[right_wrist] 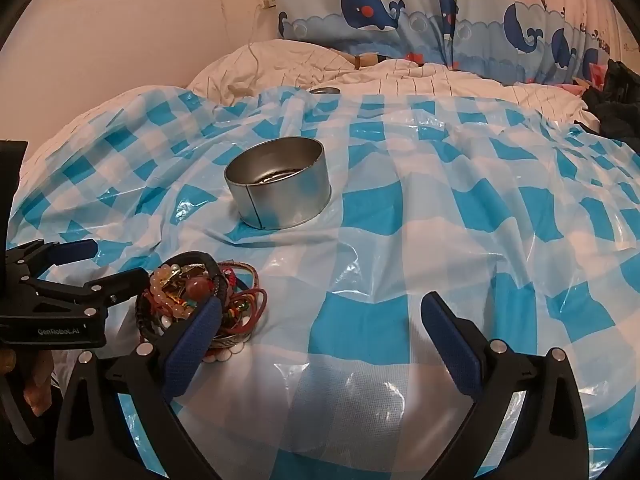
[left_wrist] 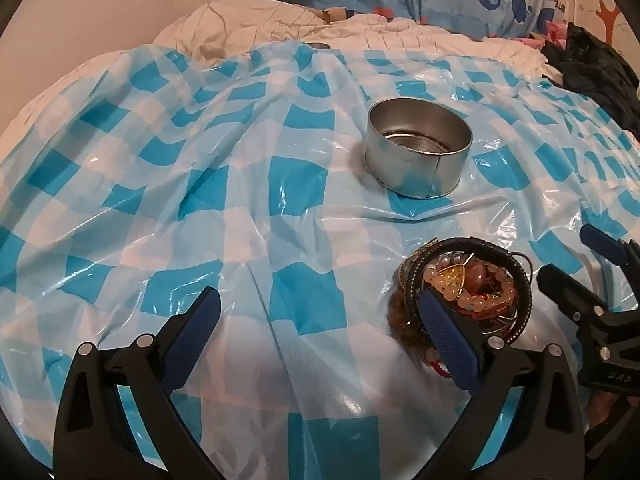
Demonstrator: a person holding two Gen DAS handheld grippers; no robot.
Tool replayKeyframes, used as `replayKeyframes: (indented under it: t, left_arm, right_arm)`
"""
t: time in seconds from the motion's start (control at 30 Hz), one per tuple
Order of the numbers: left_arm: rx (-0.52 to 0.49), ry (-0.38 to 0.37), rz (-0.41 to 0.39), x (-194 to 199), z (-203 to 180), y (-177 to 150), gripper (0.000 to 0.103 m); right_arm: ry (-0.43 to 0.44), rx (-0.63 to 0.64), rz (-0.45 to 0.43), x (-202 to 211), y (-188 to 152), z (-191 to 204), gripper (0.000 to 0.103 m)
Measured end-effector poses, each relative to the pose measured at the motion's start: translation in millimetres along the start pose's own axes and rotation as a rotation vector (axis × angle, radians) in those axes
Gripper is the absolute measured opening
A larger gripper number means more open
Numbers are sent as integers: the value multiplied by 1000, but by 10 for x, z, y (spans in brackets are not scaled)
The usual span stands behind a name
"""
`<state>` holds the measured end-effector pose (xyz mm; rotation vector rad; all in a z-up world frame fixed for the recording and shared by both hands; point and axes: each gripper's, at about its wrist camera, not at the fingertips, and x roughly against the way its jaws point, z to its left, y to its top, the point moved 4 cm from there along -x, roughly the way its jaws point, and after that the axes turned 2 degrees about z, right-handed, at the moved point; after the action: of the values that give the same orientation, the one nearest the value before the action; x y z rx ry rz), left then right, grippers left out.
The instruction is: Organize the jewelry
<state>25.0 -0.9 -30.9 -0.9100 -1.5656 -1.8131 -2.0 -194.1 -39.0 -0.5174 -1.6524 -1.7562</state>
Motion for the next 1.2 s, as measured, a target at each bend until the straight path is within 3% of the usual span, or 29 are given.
replayKeyframes:
  t: [0.17,0.4,0.57,0.83,1.2]
  left_arm:
    - [5,1,-9,22,-35,-17,96]
    - [63,-104,23,-41,70,30,96]
    - [9,-93,26,-68,-36,16,96]
    - [11,-91,-9,26,-48,19,96]
    - [-10,-54,12,-35,-102,7,95]
  right_arm:
    - [1,-1,3,-5,-1,-7,96]
    - [2,-2,2,6,1,-3,96]
    - [3,-3,2,5,2,-5,96]
    - [0,-6,2,-36,-37,-42,96]
    - [-13,-55,-19,-111,-99,-80,96]
